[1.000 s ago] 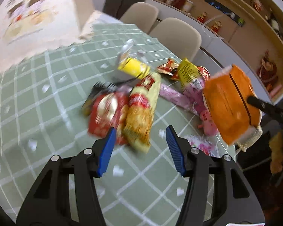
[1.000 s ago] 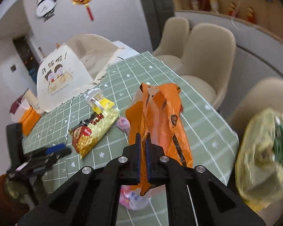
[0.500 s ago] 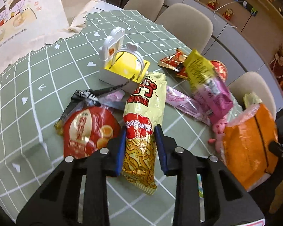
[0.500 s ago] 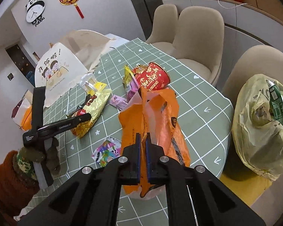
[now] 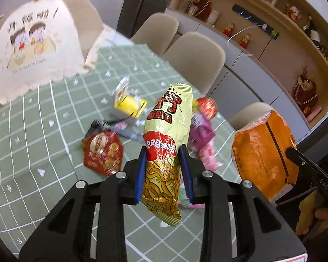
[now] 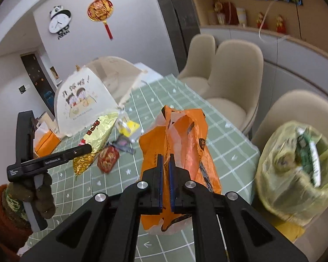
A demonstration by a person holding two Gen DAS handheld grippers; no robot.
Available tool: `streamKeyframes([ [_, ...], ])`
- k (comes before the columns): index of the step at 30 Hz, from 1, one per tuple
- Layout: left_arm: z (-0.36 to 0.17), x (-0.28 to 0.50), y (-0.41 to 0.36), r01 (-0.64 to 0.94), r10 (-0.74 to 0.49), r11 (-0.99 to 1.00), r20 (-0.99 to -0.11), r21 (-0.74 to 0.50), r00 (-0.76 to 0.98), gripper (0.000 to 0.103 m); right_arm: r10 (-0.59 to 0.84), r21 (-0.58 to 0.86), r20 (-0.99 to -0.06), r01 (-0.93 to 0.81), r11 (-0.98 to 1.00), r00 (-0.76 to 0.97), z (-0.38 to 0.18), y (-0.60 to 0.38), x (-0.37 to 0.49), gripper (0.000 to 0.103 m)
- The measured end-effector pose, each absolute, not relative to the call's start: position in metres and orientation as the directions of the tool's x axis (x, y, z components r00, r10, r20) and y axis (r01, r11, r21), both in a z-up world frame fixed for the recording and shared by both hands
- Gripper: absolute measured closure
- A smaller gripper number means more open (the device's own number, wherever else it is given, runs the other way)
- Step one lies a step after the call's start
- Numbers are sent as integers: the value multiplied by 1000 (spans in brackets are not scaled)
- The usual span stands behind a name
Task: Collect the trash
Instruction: 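Carry the yellow noodle snack bag over the bin and release it with the left tool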
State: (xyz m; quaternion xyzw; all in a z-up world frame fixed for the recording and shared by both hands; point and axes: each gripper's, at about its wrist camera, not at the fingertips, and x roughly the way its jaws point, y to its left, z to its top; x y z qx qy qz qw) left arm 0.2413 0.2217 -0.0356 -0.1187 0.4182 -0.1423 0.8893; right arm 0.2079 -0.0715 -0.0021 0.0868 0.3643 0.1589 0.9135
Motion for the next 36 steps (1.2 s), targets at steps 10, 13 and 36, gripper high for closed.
streamKeyframes([
  [10, 20, 241, 162, 257, -377, 926, -654, -276, 656, 74, 309, 213, -553, -228, 950, 773, 48, -115, 201, 96],
  [13, 25, 245, 136, 294, -401, 916, -649, -273, 647, 74, 287, 211, -533, -203, 956, 796, 58, -141, 196, 96],
  [36, -43, 312, -184, 592, -566, 735, -781, -332, 265, 74, -36, 153, -493, 127, 980, 869, 66, -392, 171, 96],
])
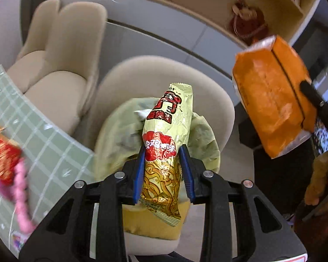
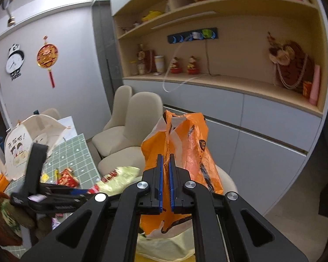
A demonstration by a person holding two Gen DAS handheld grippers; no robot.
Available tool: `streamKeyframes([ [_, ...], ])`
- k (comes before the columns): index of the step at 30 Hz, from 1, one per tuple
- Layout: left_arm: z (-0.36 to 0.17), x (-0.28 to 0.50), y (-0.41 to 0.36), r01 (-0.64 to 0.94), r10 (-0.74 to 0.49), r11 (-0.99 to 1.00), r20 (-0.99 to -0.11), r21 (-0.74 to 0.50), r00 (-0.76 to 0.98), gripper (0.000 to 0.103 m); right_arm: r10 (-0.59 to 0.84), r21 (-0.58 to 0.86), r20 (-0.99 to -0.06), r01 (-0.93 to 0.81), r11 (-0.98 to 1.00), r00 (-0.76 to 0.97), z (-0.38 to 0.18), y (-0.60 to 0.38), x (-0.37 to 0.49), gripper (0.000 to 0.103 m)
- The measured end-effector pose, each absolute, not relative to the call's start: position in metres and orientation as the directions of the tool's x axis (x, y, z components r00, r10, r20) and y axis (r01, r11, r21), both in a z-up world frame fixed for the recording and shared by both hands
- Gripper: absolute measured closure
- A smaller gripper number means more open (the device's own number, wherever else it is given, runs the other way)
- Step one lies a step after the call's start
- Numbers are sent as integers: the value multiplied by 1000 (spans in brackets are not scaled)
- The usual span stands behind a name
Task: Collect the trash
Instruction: 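Carry the yellow noodle snack bag over the bin and release it with the left tool, then lower the orange bag into the bin and open the right tool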
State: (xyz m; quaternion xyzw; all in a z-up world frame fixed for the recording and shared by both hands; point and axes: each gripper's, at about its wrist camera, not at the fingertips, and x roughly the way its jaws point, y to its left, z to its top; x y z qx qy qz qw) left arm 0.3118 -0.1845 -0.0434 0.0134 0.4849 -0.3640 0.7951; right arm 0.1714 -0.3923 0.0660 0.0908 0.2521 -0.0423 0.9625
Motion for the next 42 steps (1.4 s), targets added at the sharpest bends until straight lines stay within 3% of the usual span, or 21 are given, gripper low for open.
streamKeyframes([
  [4, -71, 320, -224, 604, -535, 735, -811, -309, 237, 72, -22, 163, -522, 125, 979, 853, 51, -412, 182, 96],
  [7, -87, 326, -234, 591, -498, 756, -833, -280, 243, 64, 0, 167, -537, 106, 980, 843, 43, -417, 191, 97],
  [11, -87, 325, -234, 589, -482, 769, -831, -248, 280, 55, 45, 185, -559, 72, 980, 828, 28, -415, 204, 97],
  [15, -75, 323, -222, 576, -492, 777, -816, -254, 304, 54, 104, 223, -580, 34, 974, 808, 10, -407, 219, 97],
  [20, -49, 319, -171, 491, -505, 823, -764, -285, 402, 54, 188, 307, -607, 9, 952, 772, -20, -396, 236, 96],
  [28, -44, 314, -90, 328, -407, 904, -791, -276, 457, 54, 280, 392, -771, 79, 917, 572, -138, -371, 277, 96],
  [35, -63, 298, -19, 173, -318, 948, -829, -267, 460, 54, 208, 252, -847, 24, 967, 488, -157, -341, 295, 97],
  [40, -66, 286, 23, 99, -293, 955, -826, -281, 481, 54, 183, 254, -832, 65, 965, 524, -151, -339, 289, 96],
  [41, -67, 284, 30, 92, -292, 954, -824, -284, 486, 54, 177, 253, -828, 72, 965, 532, -148, -341, 285, 94],
  [42, -67, 281, 38, 85, -290, 954, -821, -286, 492, 54, 166, 247, -823, 79, 966, 544, -144, -340, 282, 86],
])
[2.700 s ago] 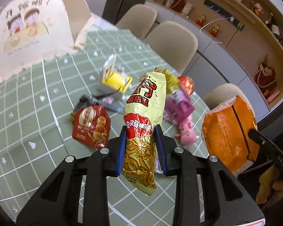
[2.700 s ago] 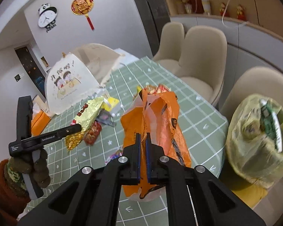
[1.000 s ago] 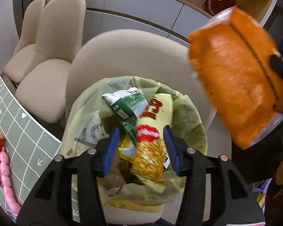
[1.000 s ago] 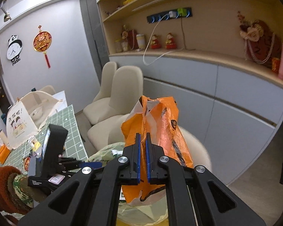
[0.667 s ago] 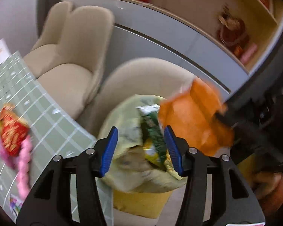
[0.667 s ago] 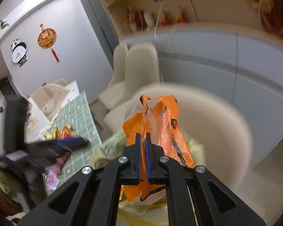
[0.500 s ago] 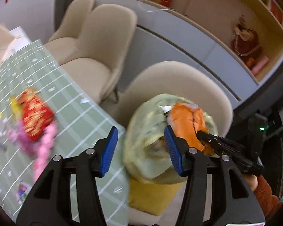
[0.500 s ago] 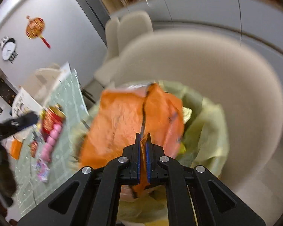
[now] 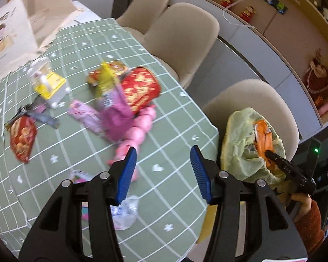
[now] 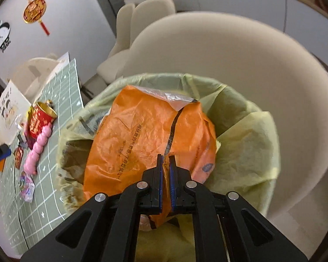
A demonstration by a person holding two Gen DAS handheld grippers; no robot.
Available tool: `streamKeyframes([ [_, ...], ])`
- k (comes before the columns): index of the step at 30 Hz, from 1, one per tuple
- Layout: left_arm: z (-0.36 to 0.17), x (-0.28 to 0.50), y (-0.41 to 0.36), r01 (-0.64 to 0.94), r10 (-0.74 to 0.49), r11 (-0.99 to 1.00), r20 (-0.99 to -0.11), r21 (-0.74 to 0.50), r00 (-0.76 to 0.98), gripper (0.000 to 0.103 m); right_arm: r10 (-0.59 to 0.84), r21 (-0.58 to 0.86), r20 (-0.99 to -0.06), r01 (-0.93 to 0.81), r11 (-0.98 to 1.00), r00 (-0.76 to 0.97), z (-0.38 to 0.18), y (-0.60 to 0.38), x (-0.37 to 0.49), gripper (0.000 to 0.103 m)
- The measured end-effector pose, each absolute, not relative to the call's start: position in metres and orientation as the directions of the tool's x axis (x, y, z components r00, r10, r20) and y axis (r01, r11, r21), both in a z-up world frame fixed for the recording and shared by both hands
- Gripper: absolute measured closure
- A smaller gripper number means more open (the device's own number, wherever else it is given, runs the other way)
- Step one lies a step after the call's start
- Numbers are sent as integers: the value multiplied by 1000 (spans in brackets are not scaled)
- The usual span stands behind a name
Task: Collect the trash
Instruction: 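Lower the orange bag into the bin and open the right tool, then move both tools back over the table toward the red snack packet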
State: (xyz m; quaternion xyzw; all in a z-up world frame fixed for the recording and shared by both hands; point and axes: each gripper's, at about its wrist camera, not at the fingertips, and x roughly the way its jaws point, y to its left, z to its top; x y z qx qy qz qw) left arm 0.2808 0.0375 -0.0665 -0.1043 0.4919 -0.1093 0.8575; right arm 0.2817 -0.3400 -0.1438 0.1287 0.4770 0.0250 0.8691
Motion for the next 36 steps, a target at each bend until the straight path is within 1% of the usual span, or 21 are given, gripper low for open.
streamKeyframes([
  [1, -66, 279, 44, 79, -286, 955, -819, -285, 498, 54, 156, 239, -819, 81, 968, 552, -139, -340, 279, 78],
  [2, -66, 276, 52, 74, -281, 956, -818, -283, 503, 54, 148, 231, -814, 79, 970, 562, -135, -339, 276, 63],
  [3, -66, 274, 62, 66, -274, 958, -816, -281, 509, 54, 140, 224, -803, 76, 972, 579, -130, -337, 271, 61],
  [11, -58, 251, 144, -22, -217, 961, -799, -277, 561, 54, 77, 187, -733, 92, 978, 676, -79, -303, 238, 60],
  [16, -62, 240, 210, -110, -160, 955, -791, -275, 591, 53, 93, 185, -696, 53, 981, 712, -53, -262, 222, 60],
  [21, -76, 233, 260, -162, -146, 942, -796, -293, 588, 53, 91, 158, -654, 18, 987, 751, -33, -216, 208, 60],
  [25, -91, 233, 282, -162, -166, 937, -801, -310, 575, 53, 96, 169, -642, 18, 986, 760, -30, -194, 196, 59],
  [31, -115, 239, 290, -104, -214, 940, -798, -325, 563, 53, 137, 188, -645, -18, 982, 752, -35, -159, 182, 59],
  [36, -131, 246, 291, -58, -211, 955, -802, -291, 560, 53, 201, 211, -648, -81, 974, 735, -43, -128, 186, 59],
])
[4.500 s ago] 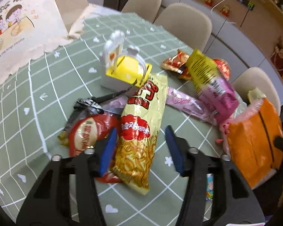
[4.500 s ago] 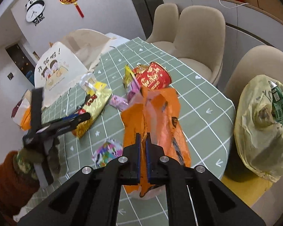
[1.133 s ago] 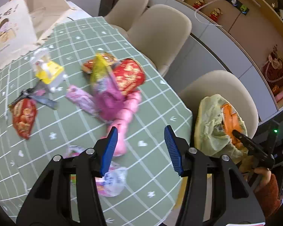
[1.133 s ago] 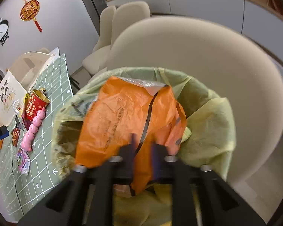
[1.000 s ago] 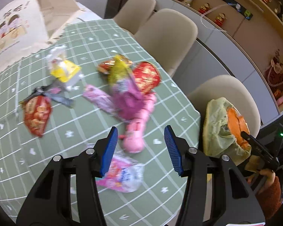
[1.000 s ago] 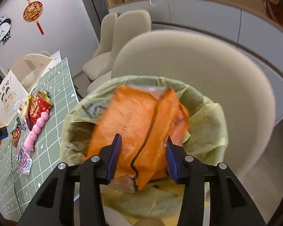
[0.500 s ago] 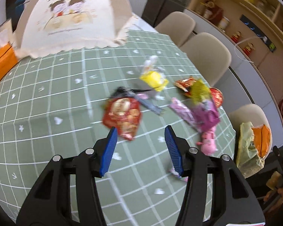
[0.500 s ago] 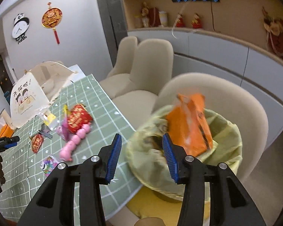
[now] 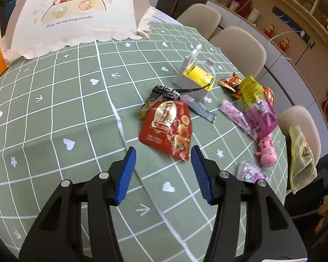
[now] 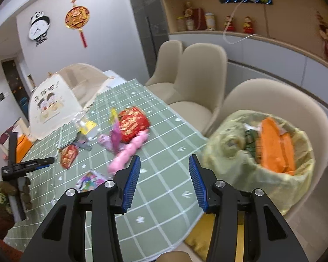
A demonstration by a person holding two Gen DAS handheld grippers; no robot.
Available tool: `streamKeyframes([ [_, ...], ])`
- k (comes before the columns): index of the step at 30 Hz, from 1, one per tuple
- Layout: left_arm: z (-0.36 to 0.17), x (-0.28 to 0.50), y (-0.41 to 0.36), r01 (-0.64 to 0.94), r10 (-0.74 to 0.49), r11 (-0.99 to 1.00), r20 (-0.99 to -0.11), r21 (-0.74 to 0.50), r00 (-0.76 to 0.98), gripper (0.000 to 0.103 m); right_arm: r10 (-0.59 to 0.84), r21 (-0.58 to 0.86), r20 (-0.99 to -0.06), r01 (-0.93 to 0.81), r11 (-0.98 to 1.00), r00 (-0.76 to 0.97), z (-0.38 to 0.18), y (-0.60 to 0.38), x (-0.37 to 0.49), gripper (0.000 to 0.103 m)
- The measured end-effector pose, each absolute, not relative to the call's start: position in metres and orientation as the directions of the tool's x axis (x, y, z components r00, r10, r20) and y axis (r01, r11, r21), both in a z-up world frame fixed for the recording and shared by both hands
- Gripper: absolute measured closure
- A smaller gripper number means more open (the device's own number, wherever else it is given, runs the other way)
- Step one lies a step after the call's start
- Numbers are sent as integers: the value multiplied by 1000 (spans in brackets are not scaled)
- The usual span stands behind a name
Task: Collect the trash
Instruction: 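Move both tools back over the table toward the red snack packet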
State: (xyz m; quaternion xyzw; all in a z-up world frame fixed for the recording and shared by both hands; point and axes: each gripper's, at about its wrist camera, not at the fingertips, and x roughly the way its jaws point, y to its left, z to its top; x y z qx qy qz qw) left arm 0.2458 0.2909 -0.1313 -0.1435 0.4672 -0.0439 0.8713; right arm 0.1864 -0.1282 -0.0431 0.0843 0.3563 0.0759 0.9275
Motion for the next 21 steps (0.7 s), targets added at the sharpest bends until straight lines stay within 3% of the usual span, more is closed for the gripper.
streamKeyframes([
  [14, -141, 306, 279, 7, -178, 977, -803, -212, 569, 53, 390, 239, -742, -329, 914, 546, -92, -37, 233, 59],
  [21, -122, 339, 295, 31, -225, 965, -760, -261, 610, 53, 402, 191, -760, -416, 889, 511, -100, -11, 244, 59],
])
